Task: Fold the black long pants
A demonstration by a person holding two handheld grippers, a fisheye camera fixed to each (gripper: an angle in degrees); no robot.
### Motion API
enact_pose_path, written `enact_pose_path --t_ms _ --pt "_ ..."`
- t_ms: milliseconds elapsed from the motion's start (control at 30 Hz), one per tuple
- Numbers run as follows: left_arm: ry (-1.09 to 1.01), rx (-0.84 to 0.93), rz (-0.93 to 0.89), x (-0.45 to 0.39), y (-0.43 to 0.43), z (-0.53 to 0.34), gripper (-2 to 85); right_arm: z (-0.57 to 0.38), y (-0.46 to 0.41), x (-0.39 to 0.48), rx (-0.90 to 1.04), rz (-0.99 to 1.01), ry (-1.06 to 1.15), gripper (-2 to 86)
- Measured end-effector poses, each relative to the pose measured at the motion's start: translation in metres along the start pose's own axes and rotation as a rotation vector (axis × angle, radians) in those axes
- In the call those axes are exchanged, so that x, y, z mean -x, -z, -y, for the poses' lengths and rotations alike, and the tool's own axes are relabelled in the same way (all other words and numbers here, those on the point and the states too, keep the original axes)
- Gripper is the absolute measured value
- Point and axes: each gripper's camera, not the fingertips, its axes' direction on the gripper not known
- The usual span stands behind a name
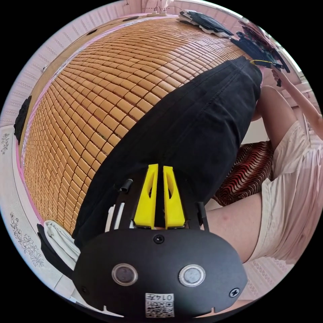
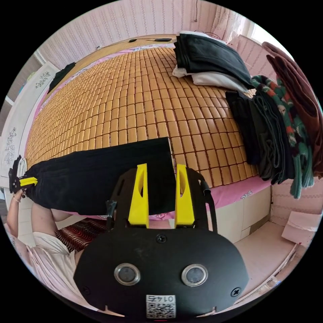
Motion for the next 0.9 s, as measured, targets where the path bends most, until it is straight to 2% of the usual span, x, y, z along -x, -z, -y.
enact_pose_path --t_ms 33,100,367,567,700,833,900 --pt "-0.006 0.004 0.014 -0.002 0.000 0.000 0.4 -0.001 0.001 -0.002 -0.018 0.015 -0.017 8.5" --pt "-0.029 -0.004 0.063 -0.010 0.001 -0.003 -0.6 -0.011 0.013 -0.006 -0.074 -0.005 -0.055 2.2" --pt "0.034 -0.158 0.087 -0.013 0.054 -0.042 -1.0 -0.036 0.063 0.004 -0.162 0.064 -0.022 -0.2" --pt "0.070 -0.194 0.120 -0.007 0.073 -0.059 -1.0 -0.021 0.040 0.018 -0.084 0.059 -0.020 -0.5" --pt "0.080 -0.186 0.129 -0.002 0.067 -0.063 -1.0 -0.013 0.044 0.031 -0.125 0.048 -0.012 -0.6" --pt "0.133 -0.216 0.092 0.015 0.053 -0.063 -1.0 0.008 0.031 0.039 -0.121 0.035 -0.010 -0.7" --pt "0.188 -0.187 0.040 0.031 0.027 -0.056 -1.0 0.021 0.002 0.043 -0.039 0.031 -0.036 -0.6"
